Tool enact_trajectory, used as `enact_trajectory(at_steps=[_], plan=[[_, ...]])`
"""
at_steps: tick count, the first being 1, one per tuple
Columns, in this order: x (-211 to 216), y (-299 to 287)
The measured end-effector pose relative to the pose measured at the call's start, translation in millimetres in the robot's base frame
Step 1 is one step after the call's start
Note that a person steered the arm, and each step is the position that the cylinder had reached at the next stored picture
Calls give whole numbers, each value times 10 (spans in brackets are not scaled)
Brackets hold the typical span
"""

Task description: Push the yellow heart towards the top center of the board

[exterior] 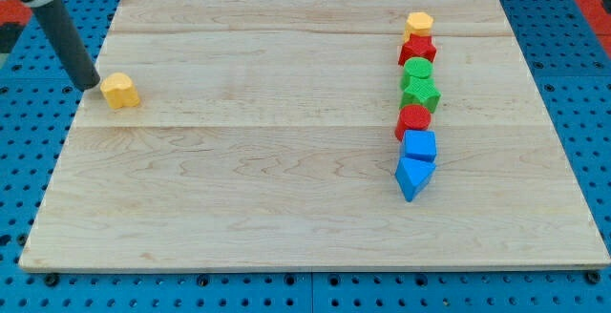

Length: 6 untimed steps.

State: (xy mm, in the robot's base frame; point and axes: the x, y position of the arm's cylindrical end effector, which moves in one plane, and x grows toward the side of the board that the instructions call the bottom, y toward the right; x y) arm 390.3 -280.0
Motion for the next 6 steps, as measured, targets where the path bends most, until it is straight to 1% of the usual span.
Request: enact_trajectory(at_steps=[1,2,3,4,5,6], plan=[[246,216],[-188,988],[-671,1440],[-791,1551],[-958,1396],[-1165,2165]])
